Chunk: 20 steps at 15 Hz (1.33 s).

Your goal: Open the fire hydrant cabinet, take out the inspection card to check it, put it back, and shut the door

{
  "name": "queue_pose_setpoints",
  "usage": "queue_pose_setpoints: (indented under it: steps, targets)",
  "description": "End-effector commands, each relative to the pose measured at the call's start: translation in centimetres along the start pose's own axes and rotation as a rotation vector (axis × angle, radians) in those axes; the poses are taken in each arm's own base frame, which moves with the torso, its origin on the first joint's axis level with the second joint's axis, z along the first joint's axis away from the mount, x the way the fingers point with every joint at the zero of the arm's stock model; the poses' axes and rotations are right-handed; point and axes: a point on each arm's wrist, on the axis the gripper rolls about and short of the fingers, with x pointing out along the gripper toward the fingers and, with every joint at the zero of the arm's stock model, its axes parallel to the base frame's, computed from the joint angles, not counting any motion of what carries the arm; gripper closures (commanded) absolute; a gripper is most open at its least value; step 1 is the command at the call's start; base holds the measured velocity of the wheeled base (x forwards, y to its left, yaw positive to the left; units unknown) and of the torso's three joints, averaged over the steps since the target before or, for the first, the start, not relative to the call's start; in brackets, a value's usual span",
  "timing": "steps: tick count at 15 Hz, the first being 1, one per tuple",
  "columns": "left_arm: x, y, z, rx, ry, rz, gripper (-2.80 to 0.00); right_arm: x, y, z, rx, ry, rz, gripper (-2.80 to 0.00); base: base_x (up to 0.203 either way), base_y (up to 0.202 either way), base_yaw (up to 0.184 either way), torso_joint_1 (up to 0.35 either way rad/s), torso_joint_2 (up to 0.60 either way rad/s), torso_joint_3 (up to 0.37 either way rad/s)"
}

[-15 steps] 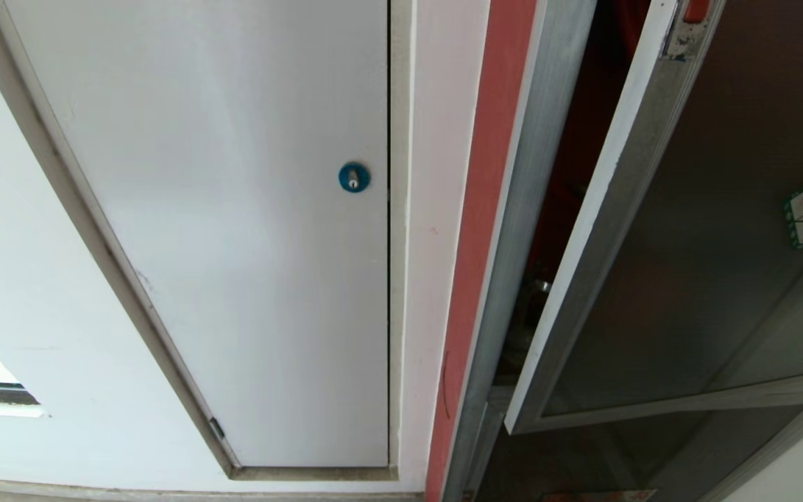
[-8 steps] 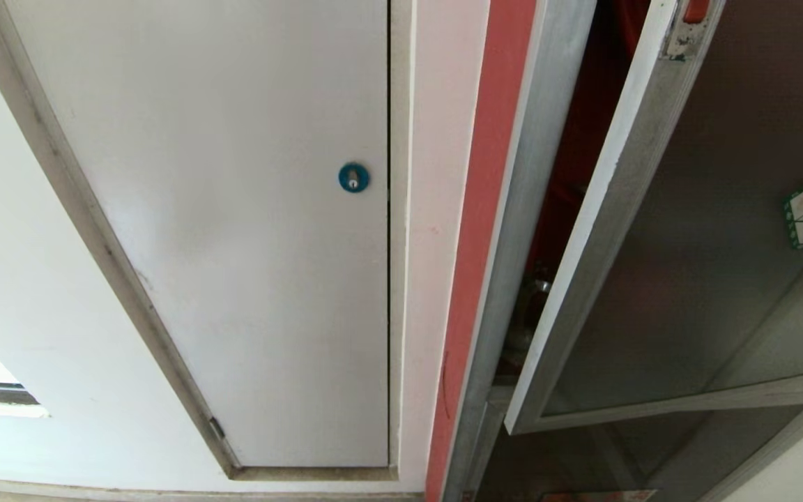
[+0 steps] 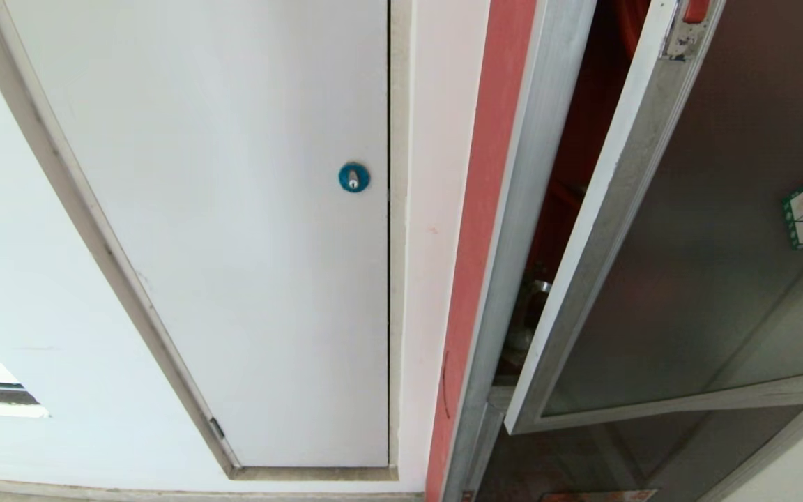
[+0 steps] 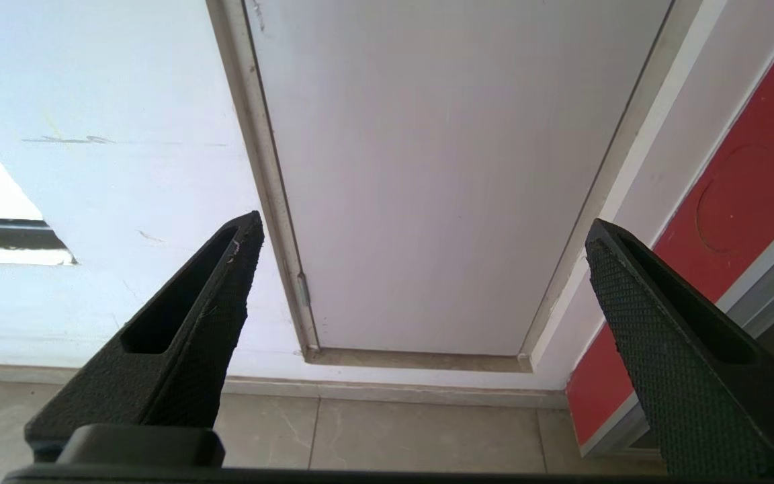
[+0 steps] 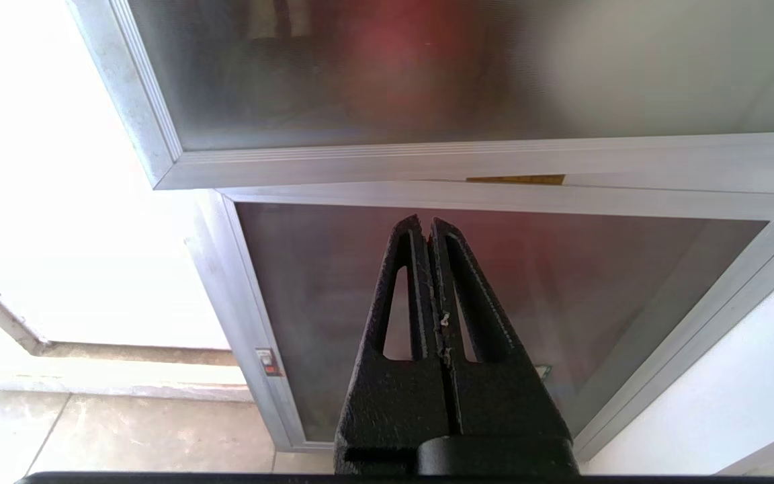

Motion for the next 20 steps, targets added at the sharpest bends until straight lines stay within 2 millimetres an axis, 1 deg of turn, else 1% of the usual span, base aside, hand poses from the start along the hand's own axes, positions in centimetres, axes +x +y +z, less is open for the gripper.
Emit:
queue_pose_setpoints:
  steps: [1, 6, 7, 8, 10, 12, 15, 17, 20]
  targets:
    - [0.0, 0.0, 0.0, -0.001, 0.001, 0.001, -2.80, 0.0, 0.0, 0.0, 0.002, 0.002, 0.001, 0.00, 0.000, 0.000, 0.000, 0.000, 0.00, 0.000]
    - [0.0, 0.0, 0.0, 0.028, 0.000, -0.001, -2.80, 0.0, 0.0, 0.0, 0.005, 0.002, -0.001, 0.00, 0.000, 0.000, 0.000, 0.000, 0.00, 0.000]
    - [0.0, 0.0, 0.2, 0.050, -0.007, -0.005, -2.80, 0.0, 0.0, 0.0, 0.006, 0.002, -0.001, 0.00, 0.000, 0.000, 0.000, 0.000, 0.00, 0.000]
    - [-0.3, -0.1, 1.0, 0.048, -0.034, -0.015, -2.80, 0.0, 0.0, 0.0, 0.009, 0.002, -0.001, 0.00, 0.000, 0.000, 0.000, 0.000, 0.00, 0.000]
    - [-0.8, -0.3, 2.7, 0.044, -0.081, -0.100, -2.80, 0.0, 0.0, 0.0, 0.023, 0.000, -0.003, 0.00, 0.000, 0.000, 0.000, 0.000, 0.00, 0.000]
    - [-0.7, -0.4, 4.2, 0.044, -0.073, -0.154, -2.80, 0.0, 0.0, 0.0, 0.025, -0.001, -0.005, 0.00, 0.000, 0.000, 0.000, 0.000, 0.00, 0.000]
    - [0.1, -0.8, 8.1, 0.012, -0.049, -0.273, -2.80, 0.0, 0.0, 0.0, 0.025, 0.000, -0.005, 0.00, 0.000, 0.000, 0.000, 0.000, 0.00, 0.000]
    - [1.4, -1.1, 10.7, -0.016, -0.006, -0.380, -2.80, 0.0, 0.0, 0.0, 0.025, -0.001, -0.005, 0.00, 0.000, 0.000, 0.000, 0.000, 0.00, 0.000]
    - [4.8, -1.6, 14.2, -0.054, 0.093, -0.559, -2.80, 0.0, 0.0, 0.0, 0.025, -0.001, -0.005, 0.00, 0.000, 0.000, 0.000, 0.000, 0.00, 0.000]
